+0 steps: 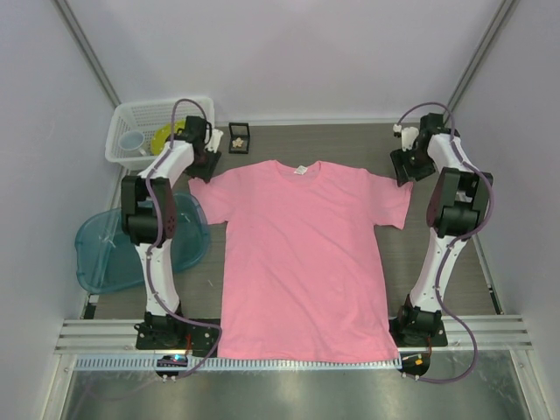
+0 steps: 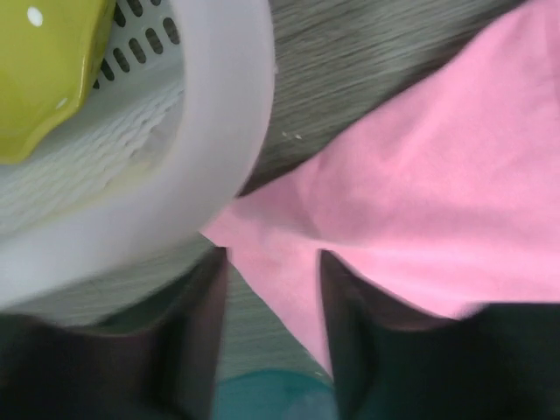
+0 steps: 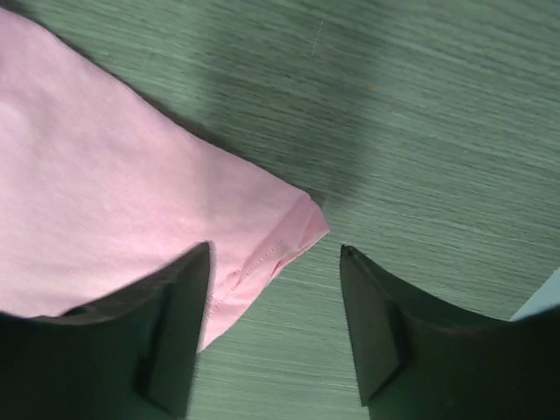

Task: Pin the brooch onto the clothing

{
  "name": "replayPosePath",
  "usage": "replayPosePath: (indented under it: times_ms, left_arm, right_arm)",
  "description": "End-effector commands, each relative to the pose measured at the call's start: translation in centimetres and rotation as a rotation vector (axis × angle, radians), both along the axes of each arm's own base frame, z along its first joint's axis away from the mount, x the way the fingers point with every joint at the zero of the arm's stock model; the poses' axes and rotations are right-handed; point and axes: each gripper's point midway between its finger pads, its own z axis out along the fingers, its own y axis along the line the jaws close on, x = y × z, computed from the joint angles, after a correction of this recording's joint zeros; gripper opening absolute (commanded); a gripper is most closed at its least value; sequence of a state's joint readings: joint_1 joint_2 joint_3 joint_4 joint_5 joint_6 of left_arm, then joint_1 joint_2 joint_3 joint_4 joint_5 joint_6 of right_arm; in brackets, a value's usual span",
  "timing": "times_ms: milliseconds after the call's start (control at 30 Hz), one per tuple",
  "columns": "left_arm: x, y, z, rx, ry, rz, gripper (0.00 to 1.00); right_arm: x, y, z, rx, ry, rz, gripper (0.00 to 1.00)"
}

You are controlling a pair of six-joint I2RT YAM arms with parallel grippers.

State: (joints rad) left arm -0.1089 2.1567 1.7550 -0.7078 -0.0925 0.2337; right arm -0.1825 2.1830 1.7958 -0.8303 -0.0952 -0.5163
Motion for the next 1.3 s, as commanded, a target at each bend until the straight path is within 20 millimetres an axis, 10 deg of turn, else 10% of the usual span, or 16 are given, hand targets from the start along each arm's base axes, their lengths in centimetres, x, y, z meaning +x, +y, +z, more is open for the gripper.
replayPosePath:
  times_ms: [0, 200, 267, 333, 367, 467, 667, 833, 1267]
  left_arm:
    - [0.4, -2.3, 9.3, -0.144, -0.203, -0.040, 0.56]
    - [0.1, -3.6, 17.5, -0.172, -0.406, -0.089, 0.72]
    - [0.4, -4.5, 20.9, -0.170, -0.511, -0.131, 0.99]
    - [1.4, -5.2, 23.8, -0.162, -0.633, -0.169, 1.00]
    - [1.6, -6.0, 24.4, -0.161, -0.663, -0.194, 1.00]
    - [3.2, -6.9, 26.3, -0.148, -0.776, -0.187, 1.00]
    - [5.1, -10.9, 24.3, 0.099, -0.664, -0.399, 1.00]
    - [9.3, -12.4, 17.3, 0.424, -0.544, -0.446, 1.00]
    - [13.8, -13.7, 8.5, 0.547, -0.461, -0.442, 0.62]
  right_arm:
    - [2.0, 1.2, 7.9, 0.046, -0.183, 0.012, 0.72]
    - [2.8, 2.6, 17.9, 0.087, -0.428, 0.040, 0.97]
    - [3.6, 3.4, 23.7, 0.126, -0.623, 0.000, 0.97]
    - [3.4, 4.0, 25.6, 0.166, -0.726, -0.019, 0.98]
    - [3.5, 4.2, 29.7, 0.174, -0.875, -0.019, 0.98]
    - [2.9, 4.9, 31.2, 0.267, -0.963, -0.091, 0.98]
    - [1.8, 8.1, 29.0, 0.427, -0.828, -0.041, 0.99]
    - [0.2, 9.8, 25.6, 0.547, -0.707, -0.100, 0.99]
    - [-2.0, 11.9, 20.6, 0.700, -0.584, -0.195, 0.99]
